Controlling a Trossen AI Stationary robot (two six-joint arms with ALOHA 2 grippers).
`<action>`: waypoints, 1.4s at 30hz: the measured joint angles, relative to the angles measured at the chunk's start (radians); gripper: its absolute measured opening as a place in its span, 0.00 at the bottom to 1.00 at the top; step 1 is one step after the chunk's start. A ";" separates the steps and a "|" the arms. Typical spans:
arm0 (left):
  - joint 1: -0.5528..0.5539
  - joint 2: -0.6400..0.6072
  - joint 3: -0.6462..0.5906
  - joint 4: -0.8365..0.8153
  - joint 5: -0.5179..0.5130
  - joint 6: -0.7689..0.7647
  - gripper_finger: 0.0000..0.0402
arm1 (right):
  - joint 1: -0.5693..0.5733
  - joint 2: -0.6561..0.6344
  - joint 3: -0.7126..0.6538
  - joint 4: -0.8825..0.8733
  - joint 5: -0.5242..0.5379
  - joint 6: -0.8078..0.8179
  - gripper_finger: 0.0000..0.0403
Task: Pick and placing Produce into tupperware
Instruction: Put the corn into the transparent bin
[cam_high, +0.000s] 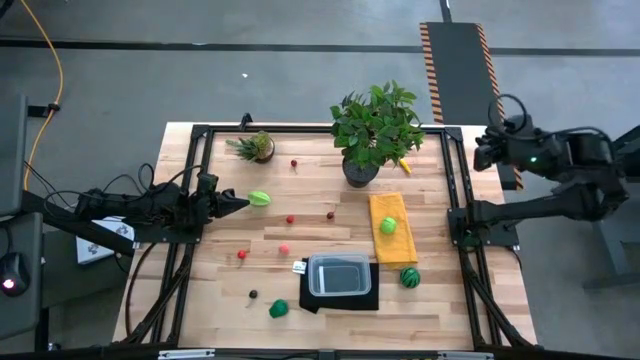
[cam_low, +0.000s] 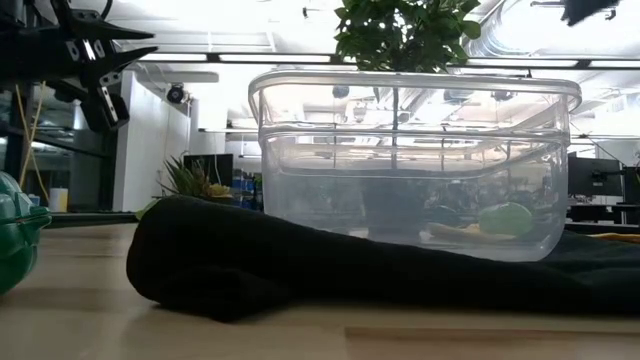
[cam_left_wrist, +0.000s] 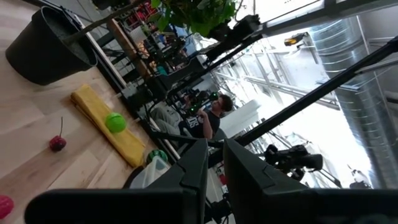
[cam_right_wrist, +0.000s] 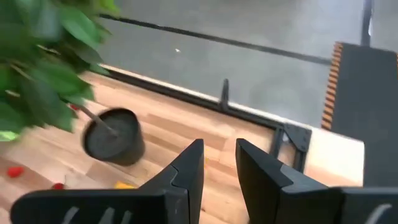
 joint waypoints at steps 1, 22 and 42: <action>0.000 0.000 0.000 -0.001 0.004 0.000 0.10 | -0.006 -0.016 -0.029 -0.001 -0.005 0.015 0.21; 0.000 0.001 0.000 -0.020 0.016 0.000 0.10 | -0.015 -0.188 -0.526 0.063 -0.285 0.214 0.21; 0.000 0.001 0.000 -0.020 0.016 0.000 0.10 | -0.211 -0.182 -0.581 0.277 -0.302 0.039 0.21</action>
